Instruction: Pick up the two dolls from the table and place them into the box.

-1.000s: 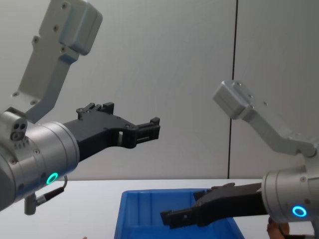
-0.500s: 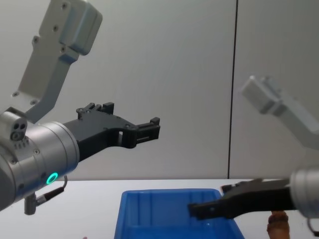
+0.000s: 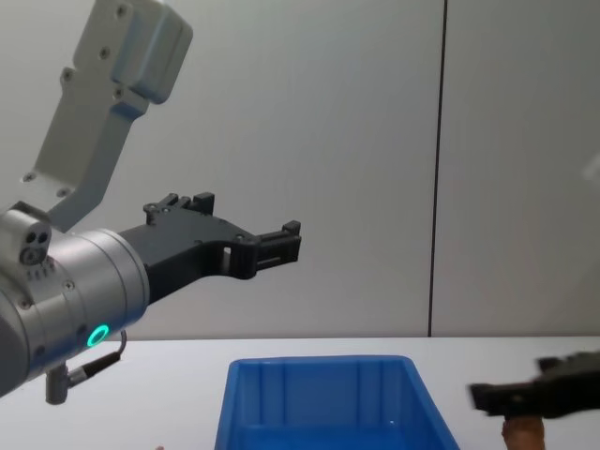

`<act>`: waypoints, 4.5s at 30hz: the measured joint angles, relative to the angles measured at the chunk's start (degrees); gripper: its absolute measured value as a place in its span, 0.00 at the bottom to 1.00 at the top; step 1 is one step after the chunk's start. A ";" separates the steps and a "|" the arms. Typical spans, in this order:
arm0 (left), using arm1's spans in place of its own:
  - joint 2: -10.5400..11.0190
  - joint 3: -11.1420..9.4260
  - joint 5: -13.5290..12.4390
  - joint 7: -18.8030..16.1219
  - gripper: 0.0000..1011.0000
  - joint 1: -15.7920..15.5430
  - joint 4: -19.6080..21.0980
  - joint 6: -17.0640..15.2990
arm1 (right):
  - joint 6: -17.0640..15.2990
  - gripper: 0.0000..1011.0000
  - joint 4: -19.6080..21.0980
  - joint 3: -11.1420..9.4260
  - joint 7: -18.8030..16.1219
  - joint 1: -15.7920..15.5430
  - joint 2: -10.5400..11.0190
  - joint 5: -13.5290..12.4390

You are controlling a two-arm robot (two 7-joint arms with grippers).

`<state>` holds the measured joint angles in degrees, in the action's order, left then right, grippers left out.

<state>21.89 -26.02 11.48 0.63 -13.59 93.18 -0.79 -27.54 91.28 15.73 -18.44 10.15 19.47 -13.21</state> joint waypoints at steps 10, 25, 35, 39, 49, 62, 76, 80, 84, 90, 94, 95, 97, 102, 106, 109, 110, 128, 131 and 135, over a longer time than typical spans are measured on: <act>0.00 0.00 0.00 0.00 0.99 0.00 0.00 0.00 | 1.72 0.99 4.17 -3.74 5.90 -6.75 4.96 -5.13; 0.00 0.00 0.00 0.00 0.99 0.00 0.00 0.00 | 4.07 0.99 5.12 -4.70 3.55 -10.12 7.24 -7.23; 0.00 0.00 0.00 0.00 0.99 0.00 0.00 0.00 | 3.15 0.99 2.87 -3.54 1.47 -9.34 5.77 -8.01; 0.00 0.00 0.00 0.00 0.99 0.00 0.00 0.00 | 2.60 0.99 2.21 -3.24 2.57 -9.10 5.06 -8.57; 0.00 0.00 0.00 0.00 0.99 0.00 0.00 0.00 | 2.00 0.99 0.42 -1.96 5.28 -7.88 2.63 -8.58; 0.00 0.00 0.00 0.00 0.99 0.00 0.00 0.00 | 2.43 0.99 -4.48 0.71 5.43 -4.05 -1.70 -5.12; 0.00 0.00 0.00 0.00 0.99 0.00 0.00 0.00 | 3.29 0.99 -6.96 1.77 11.09 -2.83 -4.25 -4.30; 0.00 0.00 0.00 0.00 0.99 0.00 0.00 0.00 | 3.64 0.99 -7.42 1.94 12.55 -2.72 -4.73 -4.05; 0.00 0.00 0.00 -0.01 0.99 0.00 0.00 0.00 | 3.87 0.99 -7.70 2.04 13.45 -2.63 -5.01 -3.89; 0.00 0.00 0.00 0.00 0.99 0.00 0.00 0.00 | 4.05 0.90 -7.94 2.13 14.28 -2.57 -5.27 -3.74; 0.00 0.00 0.00 0.00 0.99 0.00 0.00 0.00 | 4.18 0.76 -8.08 2.19 14.77 -2.54 -5.42 -3.67; 0.00 0.00 0.00 0.00 0.99 0.00 0.00 0.00 | 4.19 0.75 -8.10 2.20 14.82 -2.54 -5.43 -3.66; 0.00 0.00 0.00 0.00 0.99 0.00 0.00 0.00 | 4.24 0.68 -8.16 2.21 15.01 -2.52 -5.50 -3.63; 0.00 0.00 0.00 0.00 0.99 0.00 0.00 0.00 | 4.29 0.51 -8.22 2.24 15.25 -2.50 -5.58 -3.59; 0.00 0.00 0.00 0.00 0.99 0.00 0.00 0.00 | 4.32 0.41 -8.28 2.27 15.45 -2.47 -5.65 -3.56; 0.00 0.00 0.00 0.00 0.99 0.00 0.00 0.00 | 4.33 0.30 -8.30 2.29 15.54 -2.46 -5.68 -3.53; 0.00 0.00 0.00 0.00 0.99 0.00 0.00 0.00 | 4.34 0.29 -8.30 2.29 15.56 -2.46 -5.68 -3.53; 0.00 0.00 0.00 0.00 0.99 0.00 0.00 0.00 | 6.36 0.28 -6.39 1.86 17.04 -2.99 -5.16 -1.94; 0.00 0.00 0.00 0.00 0.99 0.00 0.00 0.00 | 7.27 0.28 -5.39 1.73 17.58 -3.16 -4.97 -1.17; 0.00 0.00 0.00 0.00 0.99 0.00 0.00 0.00 | 8.42 0.28 -3.99 1.60 18.03 -3.36 -4.71 -0.09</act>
<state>21.89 -26.02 11.48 0.62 -13.59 93.18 -0.80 -19.12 87.29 17.33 -0.41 6.78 14.76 -13.29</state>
